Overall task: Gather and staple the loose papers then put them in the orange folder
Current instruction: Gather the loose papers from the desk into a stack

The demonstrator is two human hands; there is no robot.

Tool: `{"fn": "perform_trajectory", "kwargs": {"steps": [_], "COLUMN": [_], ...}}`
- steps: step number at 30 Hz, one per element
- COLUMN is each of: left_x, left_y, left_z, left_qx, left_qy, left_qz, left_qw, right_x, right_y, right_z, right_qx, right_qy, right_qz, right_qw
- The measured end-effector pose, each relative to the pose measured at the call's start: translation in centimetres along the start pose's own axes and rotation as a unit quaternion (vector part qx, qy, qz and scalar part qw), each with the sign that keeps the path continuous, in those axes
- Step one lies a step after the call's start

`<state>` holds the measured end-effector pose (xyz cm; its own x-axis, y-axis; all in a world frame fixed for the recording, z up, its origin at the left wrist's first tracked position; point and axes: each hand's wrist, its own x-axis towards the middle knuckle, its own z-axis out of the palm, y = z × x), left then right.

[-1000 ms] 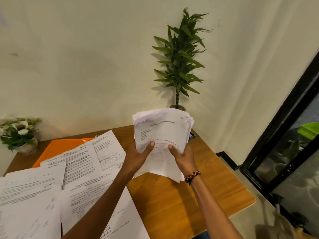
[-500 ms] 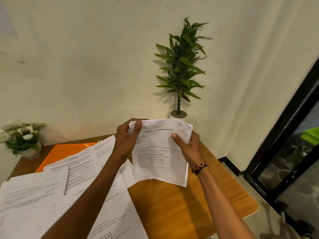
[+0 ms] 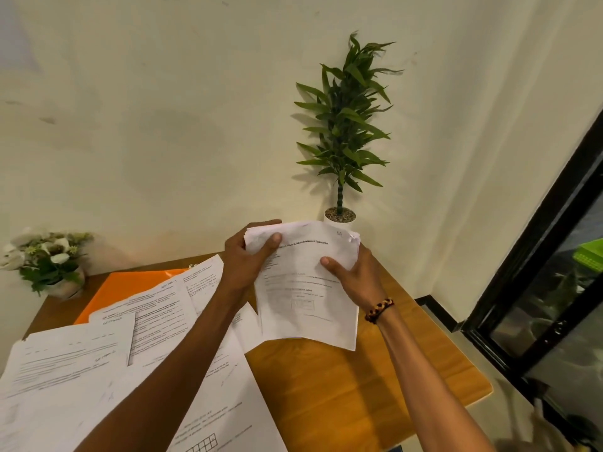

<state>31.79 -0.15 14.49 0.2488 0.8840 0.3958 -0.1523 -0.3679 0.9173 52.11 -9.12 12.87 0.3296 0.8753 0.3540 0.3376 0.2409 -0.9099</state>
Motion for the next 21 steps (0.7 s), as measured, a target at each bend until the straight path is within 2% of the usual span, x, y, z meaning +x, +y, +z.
{"fn": "perform_trajectory", "kwargs": {"steps": [3, 7, 9, 11, 13, 14, 15, 16, 18, 21], "left_x": [-1.0, 0.7, 2.0, 3.2, 4.0, 4.3, 4.3, 4.3, 4.0, 2.8], "left_y": [0.0, 1.2, 3.1, 5.4, 6.6, 6.4, 6.0, 5.5, 4.2, 1.6], "left_z": [0.4, -1.7, -2.8, -3.5, -3.3, -3.2, -3.0, -3.0, -3.9, -7.0], "left_qx": [0.016, 0.035, 0.109, 0.256, 0.369, 0.384, 0.374, 0.342, 0.273, 0.198], "left_qy": [-0.086, -0.037, -0.069, -0.151, -0.258, -0.292, -0.301, -0.287, -0.226, -0.129], "left_qz": [0.003, 0.052, 0.125, 0.199, 0.182, 0.163, 0.154, 0.146, 0.107, 0.006], "left_qw": [0.996, 0.997, 0.984, 0.934, 0.874, 0.861, 0.863, 0.883, 0.929, 0.972], "right_x": [-0.9, -0.1, 1.4, 3.0, 4.5, 4.9, 5.3, 5.3, 5.5, 5.5], "right_y": [1.6, 0.2, -1.2, -2.3, -3.1, -3.8, -4.3, -5.0, -5.2, -3.0], "right_z": [0.5, -0.2, -0.9, -1.4, -1.2, -0.7, -0.1, 0.6, 1.5, 0.5], "right_qx": [-0.005, -0.060, -0.145, -0.241, -0.306, -0.321, -0.333, -0.344, -0.362, -0.407], "right_qy": [-0.005, 0.022, -0.011, -0.057, -0.097, -0.109, -0.118, -0.127, -0.139, -0.146], "right_qz": [0.030, -0.019, -0.069, -0.109, -0.128, -0.133, -0.140, -0.146, -0.140, -0.065], "right_qw": [1.000, 0.998, 0.987, 0.963, 0.938, 0.931, 0.925, 0.919, 0.911, 0.899]}}
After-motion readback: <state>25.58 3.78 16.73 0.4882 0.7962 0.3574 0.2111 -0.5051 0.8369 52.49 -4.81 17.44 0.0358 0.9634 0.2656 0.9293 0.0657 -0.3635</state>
